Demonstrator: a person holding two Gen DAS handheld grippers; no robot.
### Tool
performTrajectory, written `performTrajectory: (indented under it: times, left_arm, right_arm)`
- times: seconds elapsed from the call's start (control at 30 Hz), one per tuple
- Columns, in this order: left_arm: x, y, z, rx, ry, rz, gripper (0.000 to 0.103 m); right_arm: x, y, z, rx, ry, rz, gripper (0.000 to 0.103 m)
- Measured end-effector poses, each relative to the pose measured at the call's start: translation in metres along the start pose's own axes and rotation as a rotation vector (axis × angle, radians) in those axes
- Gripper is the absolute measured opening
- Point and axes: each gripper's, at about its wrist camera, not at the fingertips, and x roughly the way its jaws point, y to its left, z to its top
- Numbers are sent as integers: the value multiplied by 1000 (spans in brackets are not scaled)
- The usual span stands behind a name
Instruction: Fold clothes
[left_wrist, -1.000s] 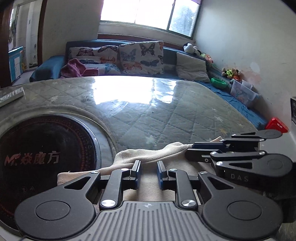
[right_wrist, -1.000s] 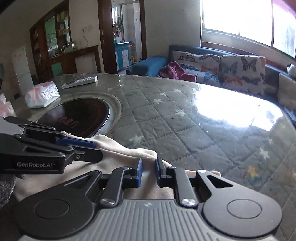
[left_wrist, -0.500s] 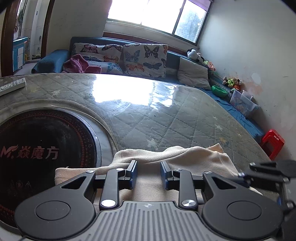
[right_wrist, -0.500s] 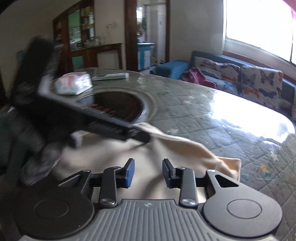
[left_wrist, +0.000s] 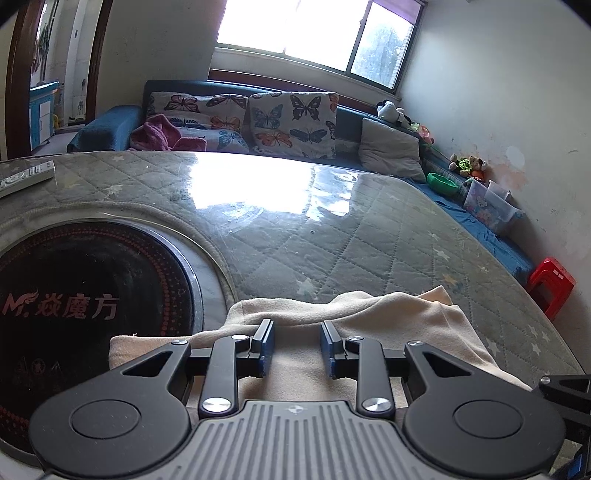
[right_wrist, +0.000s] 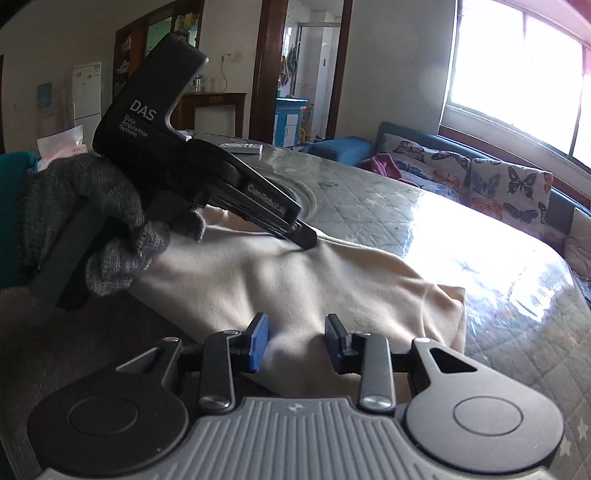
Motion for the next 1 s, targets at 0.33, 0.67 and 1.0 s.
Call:
performTrajectory:
  times: [0.33,0.67,1.0]
  left_arm:
    - [-42,-16,-15,55,-70,-5,37]
    - [-73,-20,-60,64,-69,11,37]
    - [-82,-3,-69,-5,-82,38,36]
  right_arm:
    - [-16,-12,-9,40,-6,-30,35]
    - [-30,-28,-19,140,-23,-47,38]
    - [-32,-44,-20,210,-22,-36,40]
